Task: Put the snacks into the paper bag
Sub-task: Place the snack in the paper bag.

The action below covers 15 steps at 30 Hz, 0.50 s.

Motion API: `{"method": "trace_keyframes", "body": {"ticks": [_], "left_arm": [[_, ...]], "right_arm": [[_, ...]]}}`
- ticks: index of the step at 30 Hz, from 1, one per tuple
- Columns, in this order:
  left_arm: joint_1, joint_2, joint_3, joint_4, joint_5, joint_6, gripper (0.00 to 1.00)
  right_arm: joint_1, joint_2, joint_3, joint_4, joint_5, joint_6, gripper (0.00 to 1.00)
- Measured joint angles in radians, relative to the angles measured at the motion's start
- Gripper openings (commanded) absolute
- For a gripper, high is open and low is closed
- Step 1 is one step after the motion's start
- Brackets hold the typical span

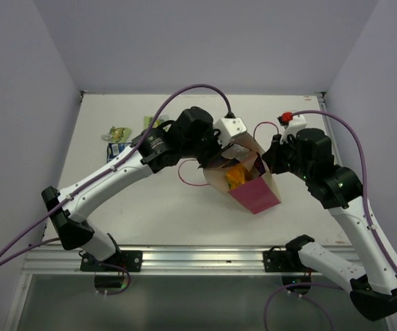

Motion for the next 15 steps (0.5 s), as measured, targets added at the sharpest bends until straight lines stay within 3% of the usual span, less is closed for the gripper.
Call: {"method": "trace_keyframes", "body": {"ticks": [15], "left_arm": [[0.000,0.026,-0.098,0.052,0.045,-0.028,0.38]], "right_arm": [[0.000,-0.008,-0.002,-0.002,-0.027,-0.011,0.00]]}}
